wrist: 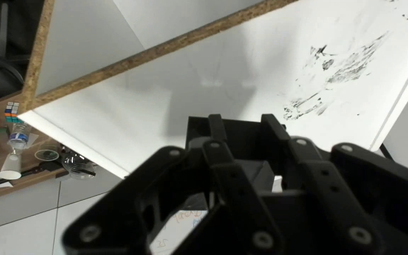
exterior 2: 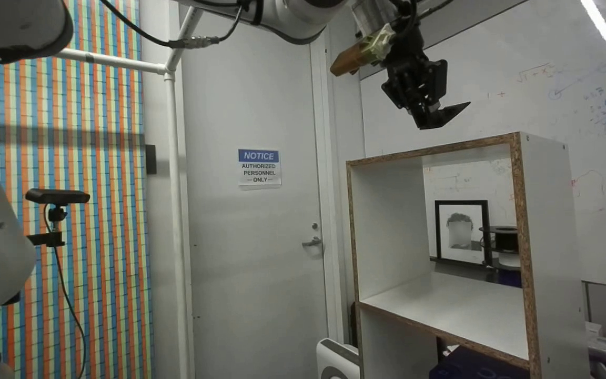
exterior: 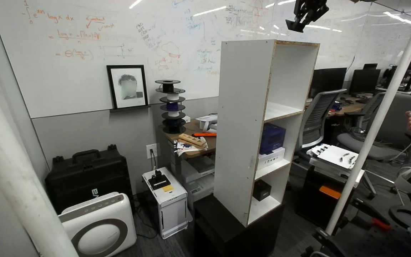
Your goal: Put the black object on the top shelf
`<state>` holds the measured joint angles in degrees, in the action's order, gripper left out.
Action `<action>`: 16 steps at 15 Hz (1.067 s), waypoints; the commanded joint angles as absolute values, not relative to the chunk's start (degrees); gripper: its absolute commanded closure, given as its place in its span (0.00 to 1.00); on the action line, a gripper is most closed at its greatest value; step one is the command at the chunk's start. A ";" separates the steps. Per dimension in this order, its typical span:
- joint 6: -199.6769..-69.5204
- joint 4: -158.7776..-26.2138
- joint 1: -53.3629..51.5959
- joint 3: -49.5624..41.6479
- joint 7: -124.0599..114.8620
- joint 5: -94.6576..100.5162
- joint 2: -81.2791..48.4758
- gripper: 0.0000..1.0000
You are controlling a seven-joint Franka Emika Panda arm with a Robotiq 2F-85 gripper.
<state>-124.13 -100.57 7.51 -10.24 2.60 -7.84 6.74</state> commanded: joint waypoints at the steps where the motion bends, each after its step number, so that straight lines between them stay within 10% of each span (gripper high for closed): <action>1: -119.31 -91.86 7.49 -10.04 2.66 -10.44 0.24 0.37; 6: -114.90 -91.24 7.36 -8.51 3.28 -9.64 -0.05 0.01; 16: -91.12 -106.32 4.52 -5.35 8.29 -7.60 14.77 0.00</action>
